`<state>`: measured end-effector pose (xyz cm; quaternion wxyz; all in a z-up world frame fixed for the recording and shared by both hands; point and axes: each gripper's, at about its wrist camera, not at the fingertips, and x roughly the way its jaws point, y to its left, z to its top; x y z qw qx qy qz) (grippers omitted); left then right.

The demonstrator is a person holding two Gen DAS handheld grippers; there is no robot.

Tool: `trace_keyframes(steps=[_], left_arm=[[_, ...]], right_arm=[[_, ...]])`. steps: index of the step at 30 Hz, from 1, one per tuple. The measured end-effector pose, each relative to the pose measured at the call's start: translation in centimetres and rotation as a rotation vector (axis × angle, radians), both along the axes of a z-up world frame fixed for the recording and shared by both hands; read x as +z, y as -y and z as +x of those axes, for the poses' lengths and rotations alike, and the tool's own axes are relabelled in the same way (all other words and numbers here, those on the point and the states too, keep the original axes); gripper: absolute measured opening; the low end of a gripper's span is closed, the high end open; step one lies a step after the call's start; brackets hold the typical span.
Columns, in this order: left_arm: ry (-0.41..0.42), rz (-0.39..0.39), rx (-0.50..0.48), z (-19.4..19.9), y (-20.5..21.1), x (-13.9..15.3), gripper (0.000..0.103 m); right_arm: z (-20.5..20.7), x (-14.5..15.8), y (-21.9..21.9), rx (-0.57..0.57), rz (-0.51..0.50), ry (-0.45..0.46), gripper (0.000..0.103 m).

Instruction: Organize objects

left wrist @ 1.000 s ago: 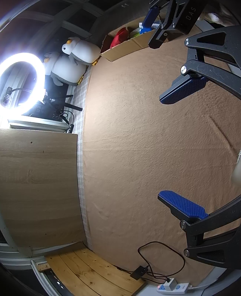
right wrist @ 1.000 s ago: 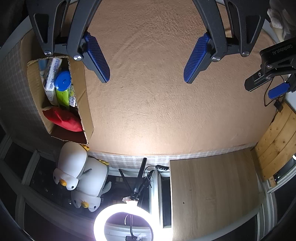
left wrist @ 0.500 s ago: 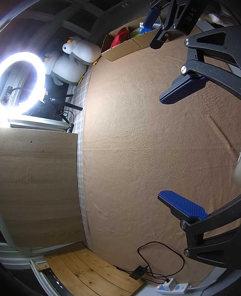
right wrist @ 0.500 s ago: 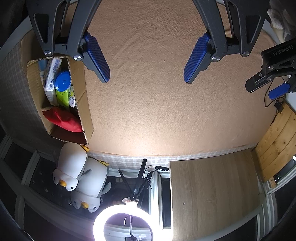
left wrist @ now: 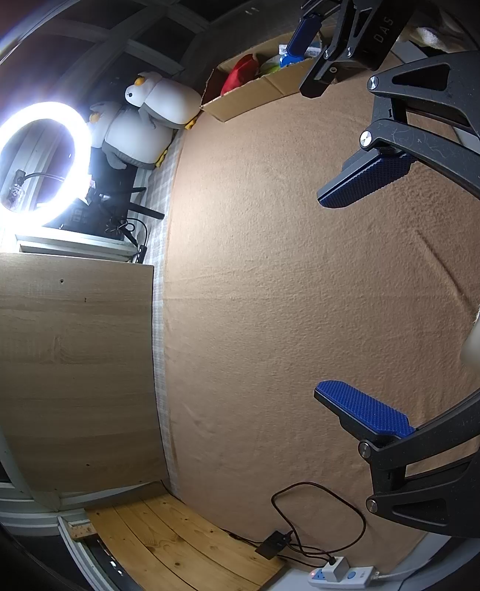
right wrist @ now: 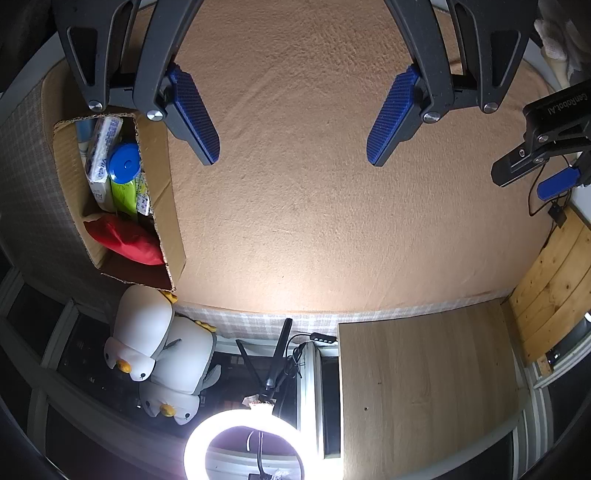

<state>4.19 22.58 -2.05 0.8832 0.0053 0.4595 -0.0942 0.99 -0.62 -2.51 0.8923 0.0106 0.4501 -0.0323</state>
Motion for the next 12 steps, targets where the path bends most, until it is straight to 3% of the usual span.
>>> trace_keyframes(steps=[12], left_arm=[[-0.006,0.003,0.009,-0.1,-0.18,-0.29,0.099]], right_arm=[[-0.03,-0.01,-0.03,0.001,0.001,-0.002,0.079]])
